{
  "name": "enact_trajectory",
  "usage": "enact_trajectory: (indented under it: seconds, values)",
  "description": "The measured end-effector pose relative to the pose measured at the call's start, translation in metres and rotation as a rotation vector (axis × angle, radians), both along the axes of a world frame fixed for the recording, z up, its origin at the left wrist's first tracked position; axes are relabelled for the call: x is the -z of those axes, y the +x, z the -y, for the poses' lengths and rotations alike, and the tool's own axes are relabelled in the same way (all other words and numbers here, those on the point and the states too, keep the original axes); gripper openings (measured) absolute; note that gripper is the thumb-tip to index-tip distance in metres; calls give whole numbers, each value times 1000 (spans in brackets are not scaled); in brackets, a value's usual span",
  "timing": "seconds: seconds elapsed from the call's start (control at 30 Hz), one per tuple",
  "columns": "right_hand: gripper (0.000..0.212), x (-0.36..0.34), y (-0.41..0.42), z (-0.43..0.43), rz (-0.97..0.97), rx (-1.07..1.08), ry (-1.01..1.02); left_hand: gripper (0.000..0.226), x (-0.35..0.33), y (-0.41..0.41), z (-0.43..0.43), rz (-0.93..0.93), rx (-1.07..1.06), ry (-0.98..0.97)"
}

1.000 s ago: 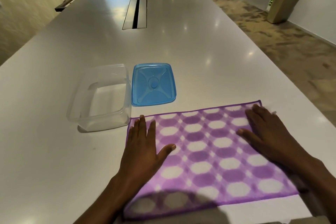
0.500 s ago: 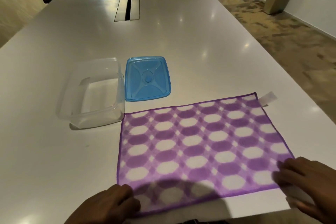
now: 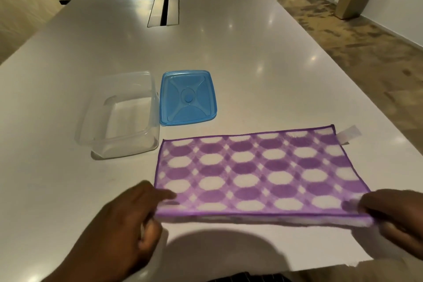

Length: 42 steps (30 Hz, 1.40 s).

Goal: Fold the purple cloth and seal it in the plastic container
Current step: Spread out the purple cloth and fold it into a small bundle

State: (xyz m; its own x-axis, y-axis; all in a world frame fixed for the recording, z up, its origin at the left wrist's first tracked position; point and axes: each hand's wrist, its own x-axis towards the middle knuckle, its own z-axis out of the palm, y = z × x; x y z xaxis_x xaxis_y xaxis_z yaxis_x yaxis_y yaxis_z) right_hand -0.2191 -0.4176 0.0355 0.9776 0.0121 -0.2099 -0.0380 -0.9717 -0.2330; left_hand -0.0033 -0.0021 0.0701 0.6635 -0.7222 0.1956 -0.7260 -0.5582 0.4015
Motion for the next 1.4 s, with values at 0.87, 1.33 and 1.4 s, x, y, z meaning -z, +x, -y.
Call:
enact_trajectory:
  seconds: [0.87, 1.33, 1.4]
  values:
    - [67, 34, 129, -75, 380, 136, -12, 53, 79, 45, 134, 42, -8, 46]
    - [72, 69, 116, -16, 181, 297, -112, 84, 104, 53, 111, 18, -184, 283]
    - [77, 64, 116, -13, 167, 335, -141, 83, 103, 52, 108, 8, -196, 281]
